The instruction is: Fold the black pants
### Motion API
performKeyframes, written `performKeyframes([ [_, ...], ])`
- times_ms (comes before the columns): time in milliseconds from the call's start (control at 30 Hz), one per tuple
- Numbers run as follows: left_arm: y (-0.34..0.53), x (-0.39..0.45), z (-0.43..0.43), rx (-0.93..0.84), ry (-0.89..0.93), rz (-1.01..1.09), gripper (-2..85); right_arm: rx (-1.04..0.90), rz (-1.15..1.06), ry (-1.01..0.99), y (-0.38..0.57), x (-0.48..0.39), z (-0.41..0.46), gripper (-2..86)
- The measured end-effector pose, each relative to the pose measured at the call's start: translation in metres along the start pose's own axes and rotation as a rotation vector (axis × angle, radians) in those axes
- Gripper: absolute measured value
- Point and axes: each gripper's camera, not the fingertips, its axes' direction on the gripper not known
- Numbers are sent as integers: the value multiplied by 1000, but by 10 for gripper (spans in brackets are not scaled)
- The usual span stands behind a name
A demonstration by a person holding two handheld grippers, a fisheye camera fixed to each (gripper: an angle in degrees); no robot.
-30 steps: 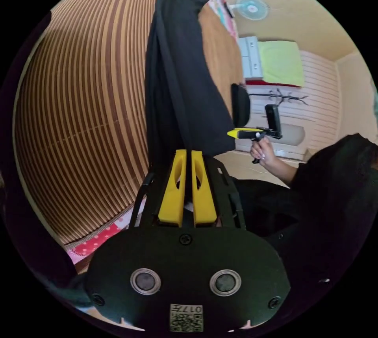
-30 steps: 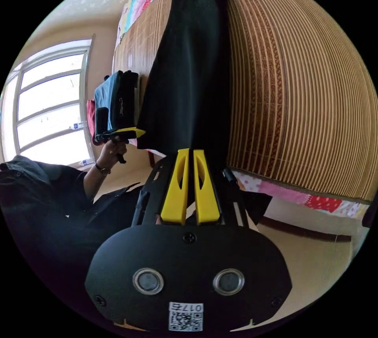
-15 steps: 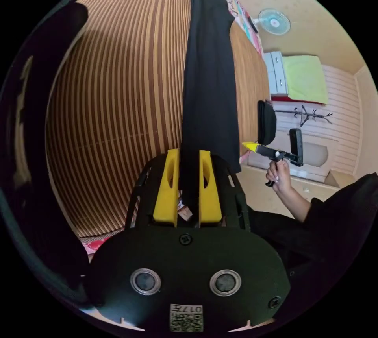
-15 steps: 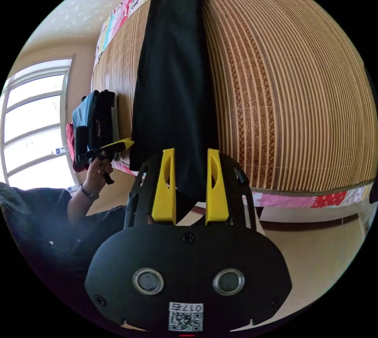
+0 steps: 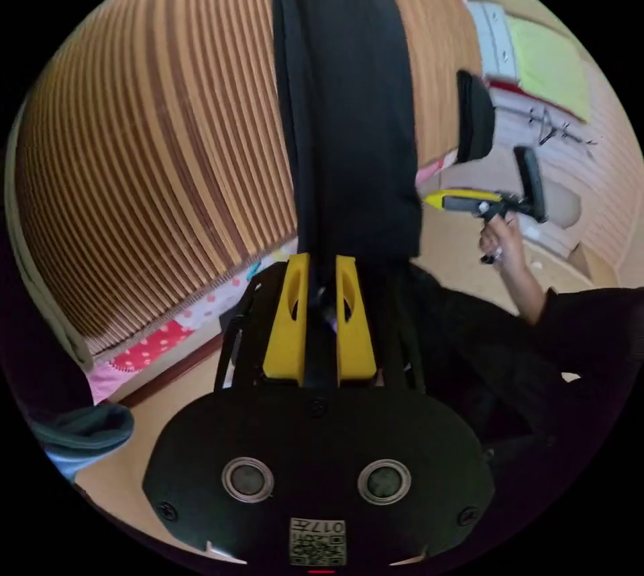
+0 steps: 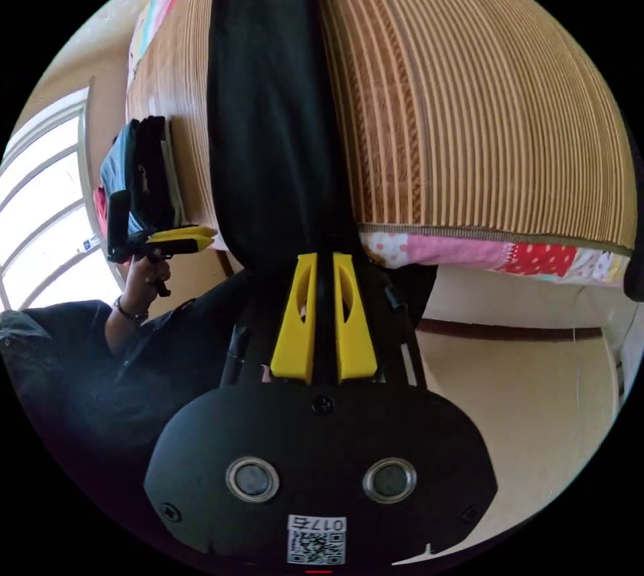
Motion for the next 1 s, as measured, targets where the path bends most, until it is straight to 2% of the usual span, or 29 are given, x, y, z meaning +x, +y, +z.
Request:
performKeyframes([
  [33, -11, -7, -19, 93, 76, 2, 85, 72, 9, -43, -7, 11, -17, 76],
  [100, -39, -18, -37, 151, 124, 7, 97, 157, -9, -148, -26, 30, -37, 89],
  [167, -75, -25, -52, 174, 112, 8, 119, 218, -62, -332, -63, 53, -51, 100],
  [267, -125, -26, -83, 274, 67, 44, 136, 247, -76, -468, -111, 76, -55, 120],
  [500, -200, -36, -89, 255, 185, 57, 121, 188, -115, -555, -175, 89, -46, 112],
  [800, -167, -63, -57, 342, 394, 48, 50, 118, -146, -670, -184, 100, -46, 40],
  [1000, -90, -37, -76, 477, 607, 283, 43, 137, -311, -865, -110, 91, -87, 19],
])
